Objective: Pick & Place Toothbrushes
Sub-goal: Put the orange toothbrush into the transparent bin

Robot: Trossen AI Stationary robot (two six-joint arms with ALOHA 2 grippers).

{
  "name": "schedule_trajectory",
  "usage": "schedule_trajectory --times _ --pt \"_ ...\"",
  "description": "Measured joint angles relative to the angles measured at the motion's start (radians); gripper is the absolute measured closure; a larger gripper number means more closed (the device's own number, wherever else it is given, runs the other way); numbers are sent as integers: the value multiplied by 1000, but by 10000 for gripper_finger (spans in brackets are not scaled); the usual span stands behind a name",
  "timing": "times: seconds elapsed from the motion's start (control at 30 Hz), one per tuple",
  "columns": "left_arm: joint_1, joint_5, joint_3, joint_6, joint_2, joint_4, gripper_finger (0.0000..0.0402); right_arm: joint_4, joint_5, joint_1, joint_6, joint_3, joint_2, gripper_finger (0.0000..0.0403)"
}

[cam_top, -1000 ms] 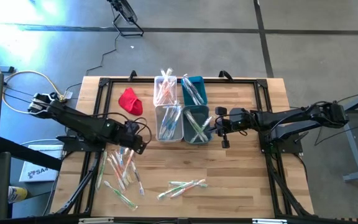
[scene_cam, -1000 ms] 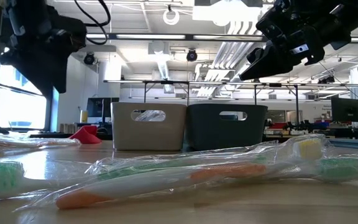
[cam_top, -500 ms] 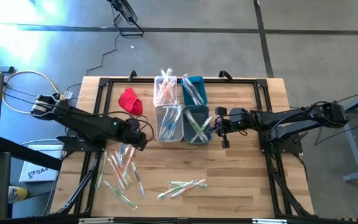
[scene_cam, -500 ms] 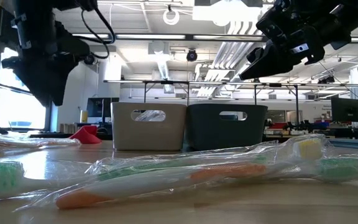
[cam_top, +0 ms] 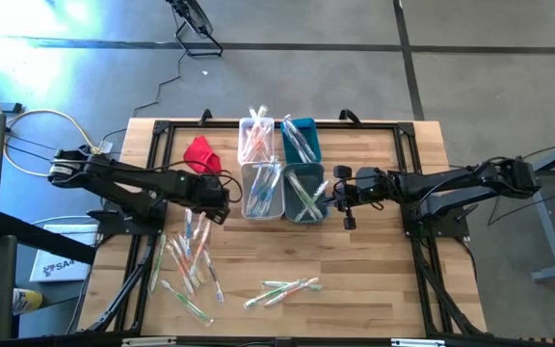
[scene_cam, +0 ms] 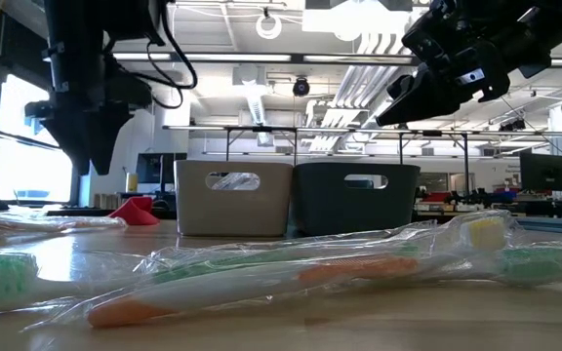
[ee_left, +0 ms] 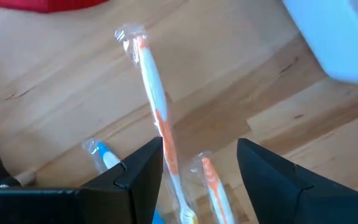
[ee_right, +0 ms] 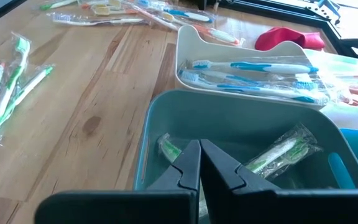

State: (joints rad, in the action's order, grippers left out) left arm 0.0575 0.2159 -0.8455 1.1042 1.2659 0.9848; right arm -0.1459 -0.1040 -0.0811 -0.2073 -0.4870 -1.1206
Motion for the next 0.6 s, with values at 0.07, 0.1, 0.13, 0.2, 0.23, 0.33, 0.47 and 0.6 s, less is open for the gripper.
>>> schedule_trajectory --times 0.07,0.1,0.13,0.2,0.23,0.33,0.47,0.6 --pt "-9 -7 29 -2 0 -16 203 0 0 0 0 0 0 401" --pt "-14 -19 46 -2 0 -23 203 0 0 0 0 0 0 401" --pt "-15 -28 65 -2 0 -32 203 0 0 0 0 0 0 401" --pt "-14 -39 108 -1 0 -40 203 0 0 0 0 0 0 401" --pt "-14 -51 129 2 0 -47 203 0 0 0 0 0 0 401" --pt "-14 -80 184 26 0 -89 203 0 -1 0 0 0 0 401" --pt "-14 -96 235 25 0 -179 203 0 -1 0 0 0 0 401" --pt "-14 -98 261 0 0 -241 203 0 -1 0 0 0 0 401"
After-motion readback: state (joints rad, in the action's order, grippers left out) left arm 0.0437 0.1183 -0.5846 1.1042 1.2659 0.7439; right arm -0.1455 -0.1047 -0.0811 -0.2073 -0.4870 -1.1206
